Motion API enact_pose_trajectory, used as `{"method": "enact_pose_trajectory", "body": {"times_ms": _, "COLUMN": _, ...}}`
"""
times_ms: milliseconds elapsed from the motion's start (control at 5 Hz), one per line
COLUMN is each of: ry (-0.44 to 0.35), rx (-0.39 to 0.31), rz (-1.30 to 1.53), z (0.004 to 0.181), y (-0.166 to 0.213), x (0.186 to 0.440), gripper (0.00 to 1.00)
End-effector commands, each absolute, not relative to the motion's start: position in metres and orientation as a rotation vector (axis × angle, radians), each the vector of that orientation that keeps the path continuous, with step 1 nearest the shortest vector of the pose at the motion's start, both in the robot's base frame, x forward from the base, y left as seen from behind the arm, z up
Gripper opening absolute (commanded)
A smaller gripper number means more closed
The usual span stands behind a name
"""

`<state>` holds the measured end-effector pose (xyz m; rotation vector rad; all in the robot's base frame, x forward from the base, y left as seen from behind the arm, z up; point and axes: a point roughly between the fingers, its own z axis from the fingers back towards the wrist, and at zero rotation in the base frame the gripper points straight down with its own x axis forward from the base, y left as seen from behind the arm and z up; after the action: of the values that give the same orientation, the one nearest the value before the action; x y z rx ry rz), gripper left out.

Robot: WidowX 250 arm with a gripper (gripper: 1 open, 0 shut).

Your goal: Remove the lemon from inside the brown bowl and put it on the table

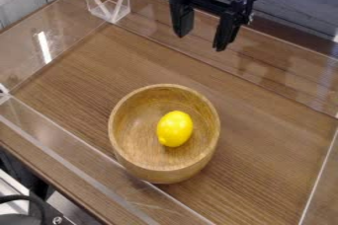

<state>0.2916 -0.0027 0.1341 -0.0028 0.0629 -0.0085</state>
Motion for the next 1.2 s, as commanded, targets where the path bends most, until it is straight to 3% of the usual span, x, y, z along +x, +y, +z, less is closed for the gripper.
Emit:
{"method": "enact_pose_trajectory", "body": {"times_ms": 0, "ry": 0.078, "rx": -0.004, "rz": -0.009, "z": 0.127, "y": -0.004, "x": 0.288, "gripper": 1.0}}
{"method": "enact_pose_trajectory", "body": {"times_ms": 200, "ry": 0.043, "rx": -0.01, "rz": -0.005, "z": 0.123, "y": -0.008, "x": 0.266, "gripper": 1.0}}
{"method": "enact_pose_trajectory", "body": {"times_ms": 1000, "ry": 0.042, "rx": -0.014, "rz": -0.017, "z": 0.109, "y": -0.014, "x": 0.243, "gripper": 1.0}}
